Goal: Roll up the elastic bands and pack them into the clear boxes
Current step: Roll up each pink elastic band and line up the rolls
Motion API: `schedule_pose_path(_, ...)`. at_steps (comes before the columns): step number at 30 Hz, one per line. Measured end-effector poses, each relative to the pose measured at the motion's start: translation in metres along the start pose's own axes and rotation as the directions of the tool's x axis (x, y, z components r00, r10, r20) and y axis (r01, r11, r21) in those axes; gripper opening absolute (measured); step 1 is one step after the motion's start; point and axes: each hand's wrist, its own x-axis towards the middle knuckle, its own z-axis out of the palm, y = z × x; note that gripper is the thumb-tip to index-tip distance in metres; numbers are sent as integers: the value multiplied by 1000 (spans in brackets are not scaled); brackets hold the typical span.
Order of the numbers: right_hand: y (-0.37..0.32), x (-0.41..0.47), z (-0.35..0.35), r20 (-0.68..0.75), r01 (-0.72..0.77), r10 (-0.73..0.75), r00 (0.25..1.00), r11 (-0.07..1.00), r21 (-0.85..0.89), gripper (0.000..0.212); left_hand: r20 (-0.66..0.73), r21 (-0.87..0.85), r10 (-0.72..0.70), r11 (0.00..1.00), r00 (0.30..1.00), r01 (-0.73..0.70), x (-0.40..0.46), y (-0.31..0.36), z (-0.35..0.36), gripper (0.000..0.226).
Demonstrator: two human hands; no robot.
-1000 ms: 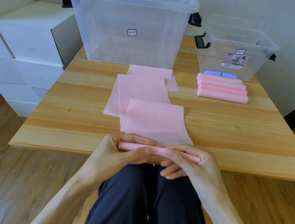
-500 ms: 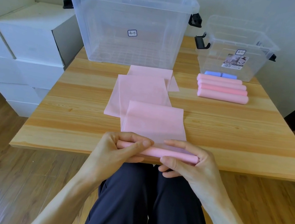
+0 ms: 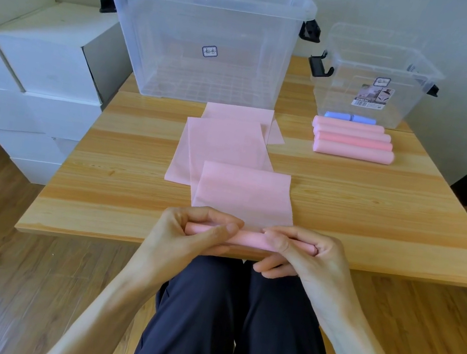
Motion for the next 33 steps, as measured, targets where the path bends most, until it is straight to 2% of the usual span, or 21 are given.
schedule_pose_path(4,0,-1,2,40,10,-9,999,1000,-8,28,-17,-21,-4,1000,1000,4,-1,1,0,23)
schedule_pose_path(9,0,0,1,10,7,-7,1000,1000,-9,24,3,54,13,998,1000,-13,0,1,-1,23)
schedule_pose_path(13,-1,1,1,22,2,-2,1000,1000,11,31,-19,-22,-13,1000,1000,12,1,2,2,23)
schedule_pose_path(18,1,3,0,-15,18,-18,1000,1000,11,18,-3,-22,1,1000,1000,-1,1,4,4,22)
schedule_pose_path(23,1,1,1,16,13,-14,1000,999,38,28,-31,-28,-3,1000,1000,3,2,5,5,23)
schedule_pose_path(27,2,4,-1,-35,36,-34,999,999,33,19,2,9,3,1000,1000,-3,2,5,4,26)
schedule_pose_path(33,0,5,-2,2,34,-34,999,998,60,28,-40,9,7,1000,999,-7,3,7,6,25)
